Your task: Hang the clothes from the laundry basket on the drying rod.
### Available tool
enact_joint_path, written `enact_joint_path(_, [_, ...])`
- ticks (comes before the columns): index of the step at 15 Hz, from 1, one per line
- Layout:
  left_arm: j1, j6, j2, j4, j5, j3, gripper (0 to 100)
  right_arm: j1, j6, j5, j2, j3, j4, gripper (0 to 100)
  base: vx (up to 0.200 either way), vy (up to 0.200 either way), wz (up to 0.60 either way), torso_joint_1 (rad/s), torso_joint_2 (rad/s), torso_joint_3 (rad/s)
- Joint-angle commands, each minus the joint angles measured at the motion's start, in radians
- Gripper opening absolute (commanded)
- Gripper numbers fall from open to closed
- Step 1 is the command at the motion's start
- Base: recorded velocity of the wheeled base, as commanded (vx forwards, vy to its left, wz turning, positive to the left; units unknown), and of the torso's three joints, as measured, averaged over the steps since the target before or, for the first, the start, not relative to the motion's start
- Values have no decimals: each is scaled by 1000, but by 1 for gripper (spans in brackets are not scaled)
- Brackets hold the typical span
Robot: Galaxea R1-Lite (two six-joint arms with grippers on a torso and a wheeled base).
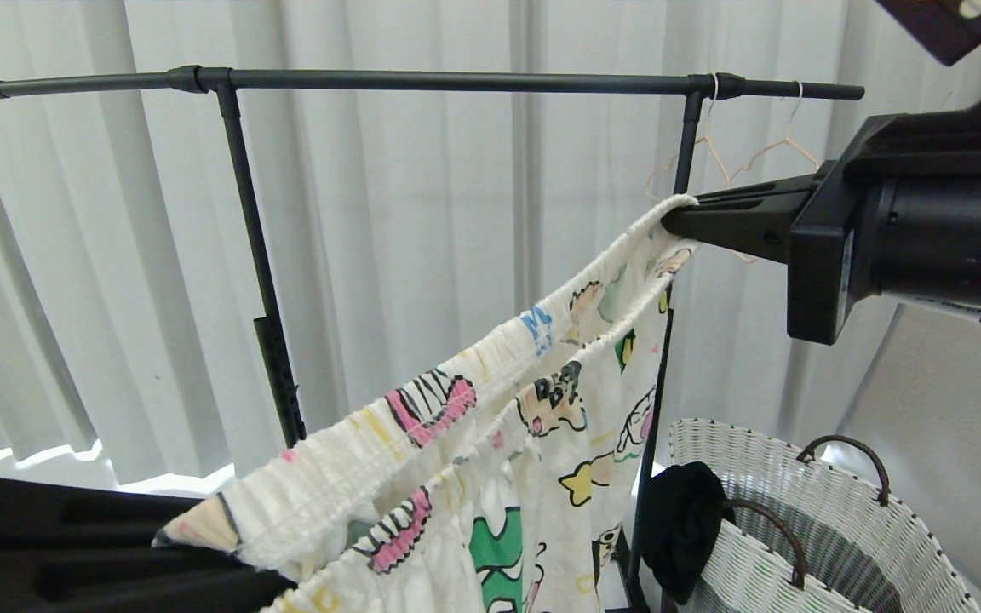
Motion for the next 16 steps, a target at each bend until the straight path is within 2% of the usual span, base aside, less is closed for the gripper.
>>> enact_joint_path(1, [7, -2, 0, -1, 6, 12, 0, -6, -2, -7, -19, 1, 10, 0, 0, 0, 0, 0, 0, 0])
enact_joint_path(4, [133, 4, 5, -55, 22, 35, 0, -61, -2, -9, -94, -3, 105, 0, 0, 0, 0, 0, 0, 0])
enact_joint_path(5, [202, 32, 23, -98, 22, 41, 0, -72, -2, -9, -154, 2, 191, 0, 0, 0, 0, 0, 0, 0])
enact_joint_path(7, [228, 73, 57, -222, 22, 64, 0, -67, -2, -6, -226, 7, 311, 0, 0, 0, 0, 0, 0, 0])
enact_joint_path(9, [229, 75, 98, -340, 25, 93, 0, -35, -2, -3, -255, 10, 365, 0, 0, 0, 0, 0, 0, 0])
enact_joint_path(12, [229, 118, 117, -345, 28, 97, 0, 29, -2, -10, -255, 34, 366, 0, 0, 0, 0, 0, 0, 0])
enact_joint_path(16, [280, 125, 115, -350, 92, 89, 0, 25, -1, -122, -261, 42, 361, 0, 0, 0, 0, 0, 0, 0])
